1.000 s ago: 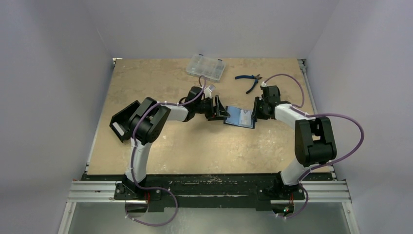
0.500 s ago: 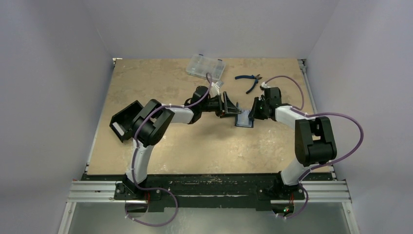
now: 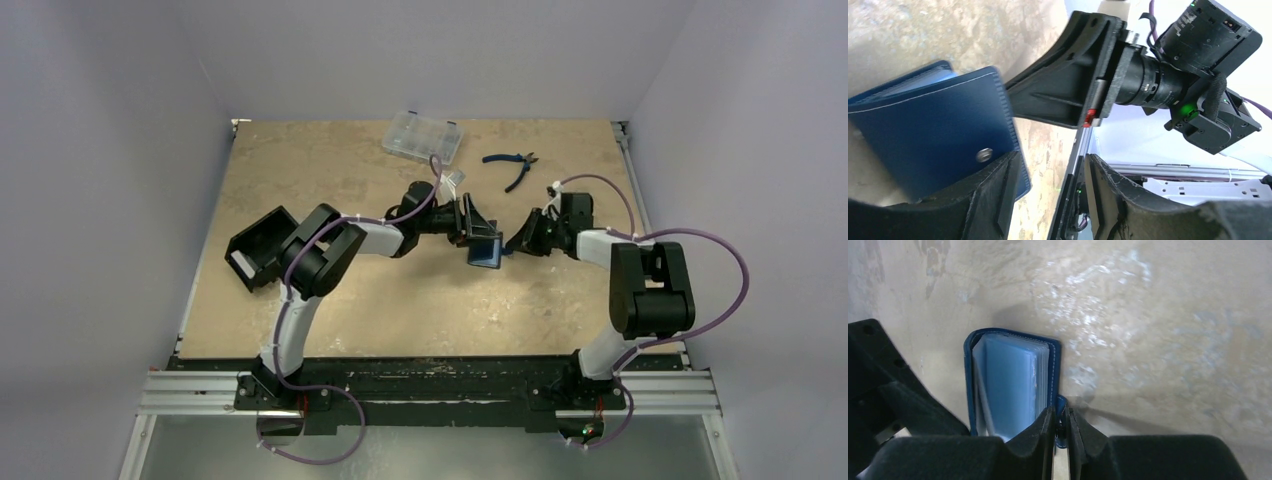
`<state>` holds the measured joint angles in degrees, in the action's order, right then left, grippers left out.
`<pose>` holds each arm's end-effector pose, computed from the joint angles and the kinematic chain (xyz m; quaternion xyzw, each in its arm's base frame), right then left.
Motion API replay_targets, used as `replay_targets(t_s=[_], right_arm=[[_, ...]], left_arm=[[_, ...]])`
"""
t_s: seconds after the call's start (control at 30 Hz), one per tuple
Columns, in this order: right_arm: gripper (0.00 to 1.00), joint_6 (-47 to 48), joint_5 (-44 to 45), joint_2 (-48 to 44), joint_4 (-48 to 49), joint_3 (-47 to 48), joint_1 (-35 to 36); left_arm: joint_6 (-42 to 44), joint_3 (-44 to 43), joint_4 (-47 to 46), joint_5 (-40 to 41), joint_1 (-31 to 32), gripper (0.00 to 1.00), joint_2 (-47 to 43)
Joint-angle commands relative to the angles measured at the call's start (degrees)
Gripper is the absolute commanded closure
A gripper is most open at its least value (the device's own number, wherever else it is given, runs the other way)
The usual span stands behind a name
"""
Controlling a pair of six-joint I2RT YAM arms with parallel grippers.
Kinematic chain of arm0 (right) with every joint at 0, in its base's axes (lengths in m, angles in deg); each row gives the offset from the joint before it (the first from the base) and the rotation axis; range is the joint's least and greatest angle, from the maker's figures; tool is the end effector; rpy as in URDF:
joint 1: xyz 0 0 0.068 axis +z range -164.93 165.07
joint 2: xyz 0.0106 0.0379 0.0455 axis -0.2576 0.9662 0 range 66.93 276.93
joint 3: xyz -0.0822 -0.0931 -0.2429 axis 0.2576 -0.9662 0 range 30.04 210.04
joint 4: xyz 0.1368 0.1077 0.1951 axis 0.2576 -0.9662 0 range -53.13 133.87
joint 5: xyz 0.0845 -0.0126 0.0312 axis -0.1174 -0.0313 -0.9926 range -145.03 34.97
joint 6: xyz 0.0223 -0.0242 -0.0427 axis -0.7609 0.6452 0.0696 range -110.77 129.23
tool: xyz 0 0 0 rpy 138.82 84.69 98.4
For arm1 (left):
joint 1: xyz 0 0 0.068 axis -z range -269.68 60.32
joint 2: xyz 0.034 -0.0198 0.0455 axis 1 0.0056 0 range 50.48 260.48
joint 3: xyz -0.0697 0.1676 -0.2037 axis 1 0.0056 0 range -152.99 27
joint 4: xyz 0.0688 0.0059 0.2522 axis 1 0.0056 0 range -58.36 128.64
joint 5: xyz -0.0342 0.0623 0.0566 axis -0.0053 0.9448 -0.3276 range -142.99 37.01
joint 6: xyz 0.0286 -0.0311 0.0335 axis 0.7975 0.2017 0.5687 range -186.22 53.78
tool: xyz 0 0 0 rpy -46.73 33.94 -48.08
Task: Put the credit cards into the card holder
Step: Close the card holder at the center of the board.
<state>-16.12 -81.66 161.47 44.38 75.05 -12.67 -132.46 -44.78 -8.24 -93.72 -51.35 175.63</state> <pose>0.3141 0.0283 0.1493 0.1034 0.9092 0.2908 0.2793 0.3500 -0.3062 0.1451 0.0315 0.7664 -0.6264 0.1390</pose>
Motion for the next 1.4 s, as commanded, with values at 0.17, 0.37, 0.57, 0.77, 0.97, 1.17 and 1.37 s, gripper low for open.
replay_targets(t_s=[0.17, 0.37, 0.57, 0.77, 0.97, 1.17, 1.37], right_arm=[[0.80, -13.02, -17.02, -0.86, 19.65, -9.80, -5.78], [0.81, -25.98, -21.46, 0.86, 41.23, -16.78, -6.20], [0.72, -21.58, -20.88, 1.85, 37.10, -14.58, -5.87], [0.57, -9.73, -16.94, 2.09, 19.93, -6.79, -4.94], [0.49, -1.54, -9.90, -0.63, 6.45, -1.04, -3.94], [0.41, 3.22, 5.34, -5.57, -9.87, 3.96, 0.00], [0.35, 1.11, 16.83, -6.03, -20.98, 10.07, 5.93]], left_arm=[[-1.97, -3.35, -4.77, -1.00, 0.24, 0.48, 6.16], [-0.45, -1.08, -3.47, 0.50, 0.35, 0.57, 6.61], [1.99, 1.94, -0.28, 3.38, 0.48, 0.71, 5.85], [2.75, 3.88, -0.18, 4.50, 0.54, 0.76, 5.57], [2.40, 4.89, -0.91, 4.21, 0.52, 0.77, 4.76], [-0.22, 2.74, -3.35, 1.27, 0.54, 0.67, 2.68], [-3.22, 1.10, -6.56, -1.86, 0.11, 0.60, 0.23]])
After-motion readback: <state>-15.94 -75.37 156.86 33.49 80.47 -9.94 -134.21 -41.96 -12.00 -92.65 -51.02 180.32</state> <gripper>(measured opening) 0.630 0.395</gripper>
